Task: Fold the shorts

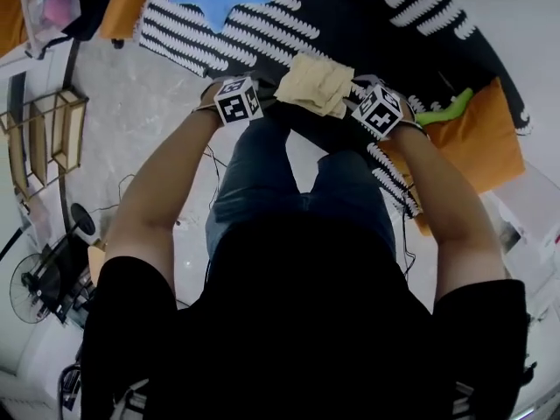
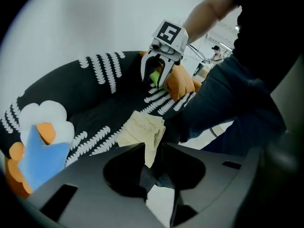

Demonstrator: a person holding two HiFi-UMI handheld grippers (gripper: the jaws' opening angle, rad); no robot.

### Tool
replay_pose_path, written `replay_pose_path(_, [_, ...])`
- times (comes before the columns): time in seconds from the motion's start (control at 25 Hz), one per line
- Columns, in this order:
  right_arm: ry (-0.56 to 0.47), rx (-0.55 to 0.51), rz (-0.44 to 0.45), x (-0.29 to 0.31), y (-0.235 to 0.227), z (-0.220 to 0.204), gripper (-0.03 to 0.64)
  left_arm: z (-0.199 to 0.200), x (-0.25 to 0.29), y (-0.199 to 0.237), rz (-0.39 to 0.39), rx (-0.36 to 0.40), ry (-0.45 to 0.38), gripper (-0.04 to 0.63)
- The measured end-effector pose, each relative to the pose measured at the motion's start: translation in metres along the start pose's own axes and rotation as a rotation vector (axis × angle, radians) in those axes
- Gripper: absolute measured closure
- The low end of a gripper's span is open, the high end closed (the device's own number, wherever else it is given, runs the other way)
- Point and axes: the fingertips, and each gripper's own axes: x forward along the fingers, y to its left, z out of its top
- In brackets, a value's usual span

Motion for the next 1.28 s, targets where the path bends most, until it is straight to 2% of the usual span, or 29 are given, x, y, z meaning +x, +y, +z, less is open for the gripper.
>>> replay_pose_path(0.32, [-0.087,0.244,-0.103,-0.09,-0.027,0.009,0.413,0.044,-0.073,0.014,0.089,-0.113,-0.068,0.454])
replay_pose_path(0.56, [-0.173,0.412,-0.156,-0.148,-0.032,0.013,0.422,0.078,-0.128,0.015,0.12,-0.202,-0.137,0.453])
replay_pose_path(0.72, [-0.252,0.46,-0.192,-0.199,-0.039,0.029,0.445,0.099,-0.163,0.024,0.151,-0.247,-0.16,0.453])
replay_pose_path(1.0, [-0.421,0.569,-0.254,-0.285,-0.051,0.048,0.462,0.155,-0.217,0.035,0.204,-0.31,-0.317,0.453])
replay_pose_path(1.28, [-0.53,0.573,-0.314,-0.355,-0.051,0.053,0.469,0.205,-0.253,0.034,0.242,-0.327,-0.425,0.453])
